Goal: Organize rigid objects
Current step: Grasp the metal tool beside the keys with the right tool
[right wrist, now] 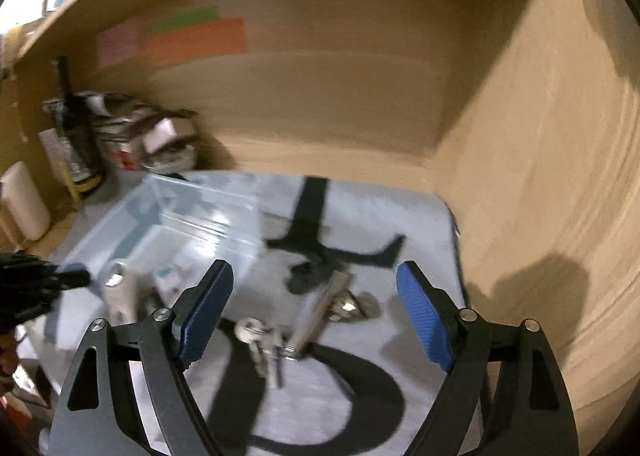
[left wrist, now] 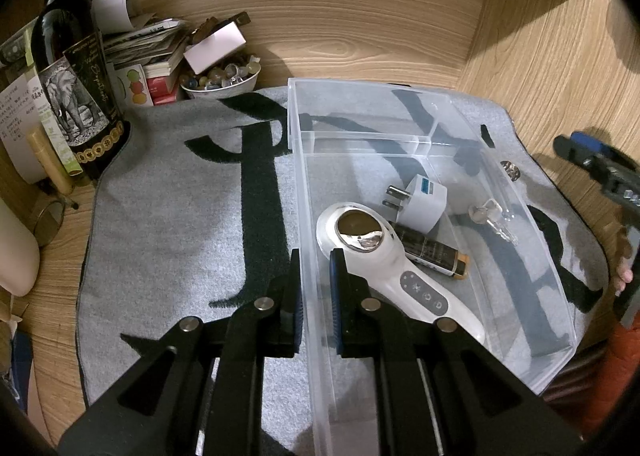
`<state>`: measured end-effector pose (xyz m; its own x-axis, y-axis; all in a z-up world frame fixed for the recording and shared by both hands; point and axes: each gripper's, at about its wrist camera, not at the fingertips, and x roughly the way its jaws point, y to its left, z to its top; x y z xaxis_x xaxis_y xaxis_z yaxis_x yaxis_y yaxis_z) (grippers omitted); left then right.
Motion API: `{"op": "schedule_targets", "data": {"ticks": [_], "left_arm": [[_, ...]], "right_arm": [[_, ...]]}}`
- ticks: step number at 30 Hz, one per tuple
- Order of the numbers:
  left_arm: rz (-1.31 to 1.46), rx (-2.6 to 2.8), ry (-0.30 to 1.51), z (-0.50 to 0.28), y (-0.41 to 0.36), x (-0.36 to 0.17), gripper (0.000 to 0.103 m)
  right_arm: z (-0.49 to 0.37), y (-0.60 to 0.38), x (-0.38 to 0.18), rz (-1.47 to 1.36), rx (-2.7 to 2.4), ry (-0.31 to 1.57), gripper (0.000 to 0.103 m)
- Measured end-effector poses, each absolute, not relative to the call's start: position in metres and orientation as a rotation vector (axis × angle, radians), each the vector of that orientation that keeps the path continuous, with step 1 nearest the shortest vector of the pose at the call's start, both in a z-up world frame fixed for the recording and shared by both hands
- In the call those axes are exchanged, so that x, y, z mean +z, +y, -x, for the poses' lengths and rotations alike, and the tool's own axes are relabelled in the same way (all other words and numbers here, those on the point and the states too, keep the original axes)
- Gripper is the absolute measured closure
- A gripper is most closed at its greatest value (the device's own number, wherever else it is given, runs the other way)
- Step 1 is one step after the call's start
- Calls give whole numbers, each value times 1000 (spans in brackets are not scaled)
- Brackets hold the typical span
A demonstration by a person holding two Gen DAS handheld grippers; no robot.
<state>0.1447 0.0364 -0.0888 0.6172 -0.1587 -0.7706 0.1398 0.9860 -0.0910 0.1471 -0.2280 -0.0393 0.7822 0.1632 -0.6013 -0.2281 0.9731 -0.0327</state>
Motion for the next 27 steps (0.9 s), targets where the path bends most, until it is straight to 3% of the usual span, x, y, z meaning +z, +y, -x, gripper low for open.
{"op": "schedule_targets", "data": {"ticks": [11, 15, 23, 25, 27], "left_arm": [[23, -172, 889, -145, 36, -89, 93], [22, -172, 889, -145, 36, -89, 93], [24, -171, 889, -145, 36, -89, 93], [23, -172, 889, -145, 36, -89, 93], [23, -172, 889, -145, 36, -89, 93]], "right_arm": [[-179, -253, -102, 75, 153, 820, 26], [-188, -253, -116, 69, 164, 873, 45], [-202, -253, -125, 57, 159, 897, 61], [-203, -251, -127, 62, 170, 897, 70], [-203, -248, -128, 81, 162, 883, 70]]}}
